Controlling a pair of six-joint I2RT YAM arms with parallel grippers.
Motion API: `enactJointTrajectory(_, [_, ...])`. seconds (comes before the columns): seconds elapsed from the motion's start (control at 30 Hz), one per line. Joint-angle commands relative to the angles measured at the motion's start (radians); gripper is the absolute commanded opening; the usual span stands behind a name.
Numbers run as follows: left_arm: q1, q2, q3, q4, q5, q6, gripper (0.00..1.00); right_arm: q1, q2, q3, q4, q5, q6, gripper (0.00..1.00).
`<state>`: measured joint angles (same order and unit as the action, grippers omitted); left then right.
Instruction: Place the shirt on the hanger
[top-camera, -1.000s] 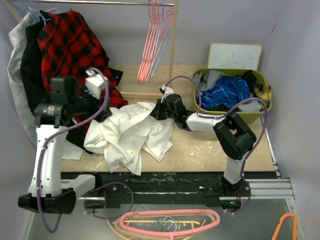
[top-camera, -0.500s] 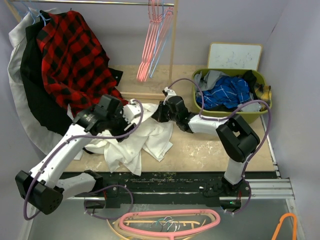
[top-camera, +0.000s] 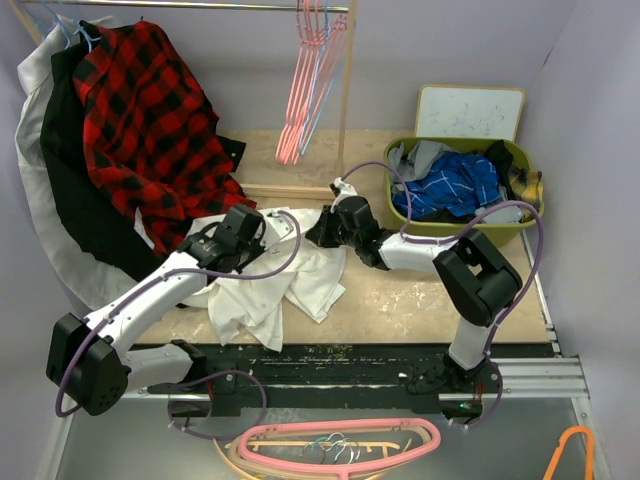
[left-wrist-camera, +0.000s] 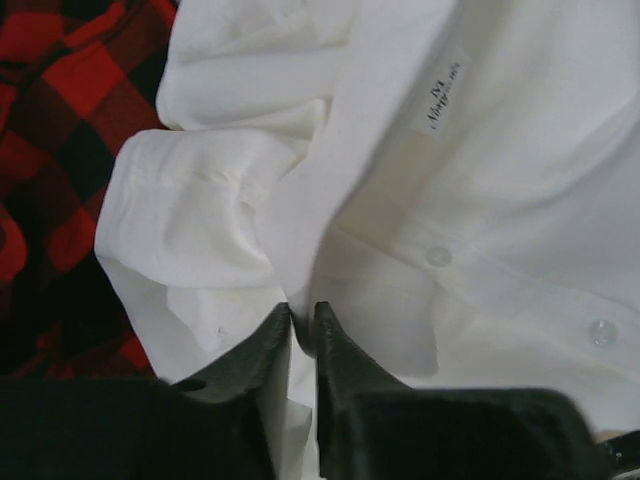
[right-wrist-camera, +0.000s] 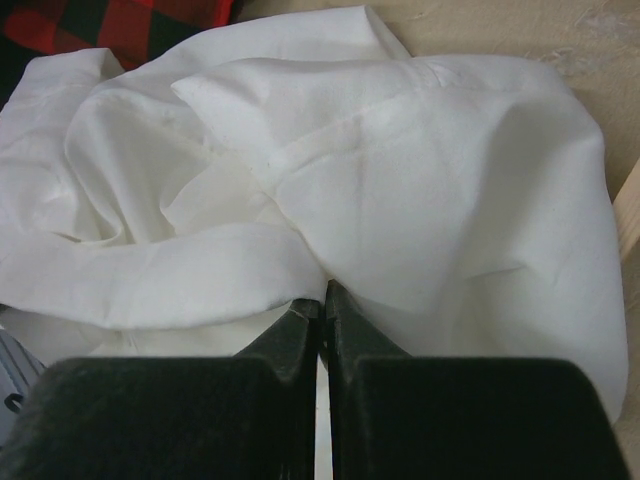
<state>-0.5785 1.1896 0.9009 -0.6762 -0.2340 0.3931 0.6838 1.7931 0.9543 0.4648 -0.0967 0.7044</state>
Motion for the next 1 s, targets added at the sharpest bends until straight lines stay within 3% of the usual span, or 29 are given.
enactJointTrajectory(0.0, [-0.003,-0.004,0.013,0.136,-0.135,-0.017,0.1,-0.004,-0.038,0.043,-0.015,0.023,-0.024,0.0])
enactJointTrajectory(0.03, [-0.002,-0.002,0.024,0.137,-0.14,-0.019,0.0,-0.004,-0.04,0.044,-0.02,0.02,-0.027,0.0])
enactJointTrajectory(0.23, [-0.002,0.014,0.109,0.08,-0.089,-0.015,0.0,-0.006,-0.058,0.095,-0.026,0.003,-0.03,0.0])
enactJointTrajectory(0.47, [0.069,-0.037,0.21,-0.04,0.135,-0.029,0.0,-0.006,-0.123,0.076,-0.031,-0.01,-0.03,0.02])
enactJointTrajectory(0.57, [0.144,-0.05,0.268,-0.066,0.232,-0.061,0.0,-0.006,-0.174,0.031,-0.017,-0.02,-0.016,0.25])
enactJointTrajectory(0.7, [0.18,-0.067,0.286,-0.071,0.237,-0.068,0.0,-0.006,-0.286,-0.047,-0.002,0.023,0.006,0.83])
enactJointTrajectory(0.77, [0.188,-0.074,0.278,-0.065,0.236,-0.071,0.0,-0.007,-0.34,-0.076,-0.017,0.043,-0.023,0.98])
enactJointTrajectory(0.87, [0.194,-0.073,0.272,-0.06,0.231,-0.072,0.0,-0.002,-0.429,-0.118,0.005,0.112,-0.15,1.0])
enactJointTrajectory(0.97, [0.198,-0.066,0.293,-0.066,0.231,-0.077,0.0,-0.001,-0.577,-0.245,0.139,0.191,-0.244,1.0])
